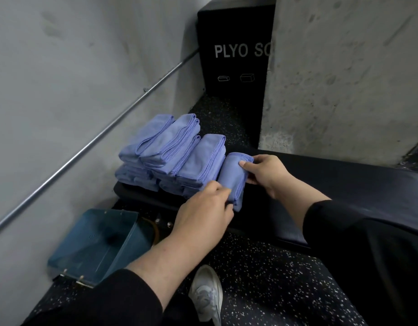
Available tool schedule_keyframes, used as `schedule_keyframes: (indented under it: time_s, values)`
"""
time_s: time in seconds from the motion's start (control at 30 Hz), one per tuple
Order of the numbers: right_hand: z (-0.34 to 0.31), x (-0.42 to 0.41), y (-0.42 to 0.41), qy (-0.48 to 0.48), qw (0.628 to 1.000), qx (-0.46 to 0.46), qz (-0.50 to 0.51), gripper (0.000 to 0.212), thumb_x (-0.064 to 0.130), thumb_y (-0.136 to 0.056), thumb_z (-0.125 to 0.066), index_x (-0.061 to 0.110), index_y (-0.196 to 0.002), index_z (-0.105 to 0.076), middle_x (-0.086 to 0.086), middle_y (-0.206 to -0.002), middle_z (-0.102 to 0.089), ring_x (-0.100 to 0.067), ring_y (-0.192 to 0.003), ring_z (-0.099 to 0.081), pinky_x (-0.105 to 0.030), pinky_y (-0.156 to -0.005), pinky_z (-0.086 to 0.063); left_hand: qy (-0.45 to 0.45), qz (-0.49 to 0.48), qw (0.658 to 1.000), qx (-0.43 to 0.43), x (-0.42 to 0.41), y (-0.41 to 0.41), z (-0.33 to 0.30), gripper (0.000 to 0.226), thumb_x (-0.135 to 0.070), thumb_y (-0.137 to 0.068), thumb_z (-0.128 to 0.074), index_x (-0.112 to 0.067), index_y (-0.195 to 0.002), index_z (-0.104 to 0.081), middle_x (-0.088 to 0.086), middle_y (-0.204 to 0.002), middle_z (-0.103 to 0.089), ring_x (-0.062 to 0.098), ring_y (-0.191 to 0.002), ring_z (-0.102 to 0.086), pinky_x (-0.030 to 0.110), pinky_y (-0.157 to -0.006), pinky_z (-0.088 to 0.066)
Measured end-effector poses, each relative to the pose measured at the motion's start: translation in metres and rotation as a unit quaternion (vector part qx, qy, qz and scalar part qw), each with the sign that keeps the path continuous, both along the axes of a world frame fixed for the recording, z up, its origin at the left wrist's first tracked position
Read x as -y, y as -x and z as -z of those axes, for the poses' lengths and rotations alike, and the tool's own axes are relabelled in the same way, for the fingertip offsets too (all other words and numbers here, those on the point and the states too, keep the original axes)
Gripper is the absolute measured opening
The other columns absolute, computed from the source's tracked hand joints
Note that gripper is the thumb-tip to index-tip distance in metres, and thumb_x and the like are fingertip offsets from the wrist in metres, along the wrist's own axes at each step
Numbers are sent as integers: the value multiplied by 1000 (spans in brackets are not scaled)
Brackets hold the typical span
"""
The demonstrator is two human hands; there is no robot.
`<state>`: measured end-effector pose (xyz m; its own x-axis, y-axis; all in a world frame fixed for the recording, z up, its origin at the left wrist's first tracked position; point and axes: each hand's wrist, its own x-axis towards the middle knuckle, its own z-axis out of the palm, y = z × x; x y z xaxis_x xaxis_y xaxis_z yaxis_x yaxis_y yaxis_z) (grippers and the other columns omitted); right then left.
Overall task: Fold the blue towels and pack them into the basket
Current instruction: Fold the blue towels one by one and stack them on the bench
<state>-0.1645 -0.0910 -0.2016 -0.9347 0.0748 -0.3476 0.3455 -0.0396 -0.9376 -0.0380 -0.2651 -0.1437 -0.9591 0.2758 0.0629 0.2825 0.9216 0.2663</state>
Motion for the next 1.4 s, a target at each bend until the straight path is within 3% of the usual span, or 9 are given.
schedule_keyframes:
  time_s: [0.07,0.13,0.23,0.37,0.5,0.63,0.8,1.07,1.4]
  values:
    - [0,4,-1,-32,999,-7,-2,31,18,-88,-77,1,-111,-66,-21,-108,-71,-24,-89,-72,-32,-69,-61,61,30,997,32,-2,2,4,31,-34,-98,-50,-21,-126,-54,-8,-133,-45,23,-109,-60,44,-84,-54]
    - [0,4,-2,-201,978,-54,-18,45,27,-86,-79,6,-122,-62,-11,-109,-69,-18,-89,-67,-27,-69,-54,101,51,992,58,-5,1,5,34,-31,-99,-50,-19,-131,-49,-6,-139,-39,25,-112,-59,44,-85,-54]
    - [-5,-1,-10,-417,878,-233,-22,45,35,-88,-74,17,-127,-61,-3,-118,-56,-19,-101,-55,-28,-85,-43,122,43,990,62,-8,0,2,30,-29,-99,-50,-20,-127,-48,-5,-142,-35,26,-111,-57,40,-81,-52]
    - [-4,-5,-18,-469,793,-351,-168,39,44,-94,-64,24,-128,-66,3,-141,-54,-23,-131,-49,-49,-105,-41,150,36,984,92,-7,1,0,44,-31,-99,-49,-22,-141,-40,-5,-159,-18,27,-119,-53,39,-87,-48]
    - [1,-6,-22,-486,796,-242,-269,54,53,-98,-53,34,-148,-46,14,-163,-26,-9,-154,-10,-54,-123,-9,163,32,977,134,-5,4,3,58,-26,-100,-44,-26,-156,-26,-11,-168,-3,26,-127,-52,39,-91,-46]
    - [-3,-7,-24,-467,809,-219,-282,52,49,-101,-49,35,-151,-41,16,-165,-18,-8,-154,-2,-55,-123,-2,145,24,979,140,-7,6,-2,52,-24,-100,-43,-29,-152,-36,-10,-167,-12,25,-131,-51,40,-99,-48]
    - [-12,-19,-31,-412,851,-266,-190,45,38,-104,-48,27,-148,-47,9,-163,-29,-7,-152,-16,-48,-124,-15,101,2,994,46,-17,9,-16,22,-26,-100,-42,-24,-116,-56,-4,-132,-52,31,-104,-62,40,-77,-47]
    - [-57,-77,-67,-403,869,-259,-122,41,41,-102,-52,25,-139,-56,6,-137,-62,-10,-129,-54,-32,-110,-42,-45,8,999,-15,-63,11,-42,29,-36,-103,-43,-25,-122,-62,-4,-120,-62,25,-106,-62,41,-86,-51]
    - [-106,-252,-160,-592,794,-127,-57,33,40,-95,-64,18,-119,-69,-3,-113,-72,-22,-107,-65,-32,-92,-48,-142,72,987,1,-162,2,-54,19,-42,-99,-51,-32,-101,-67,-12,-92,-66,20,-89,-63,37,-77,-52]
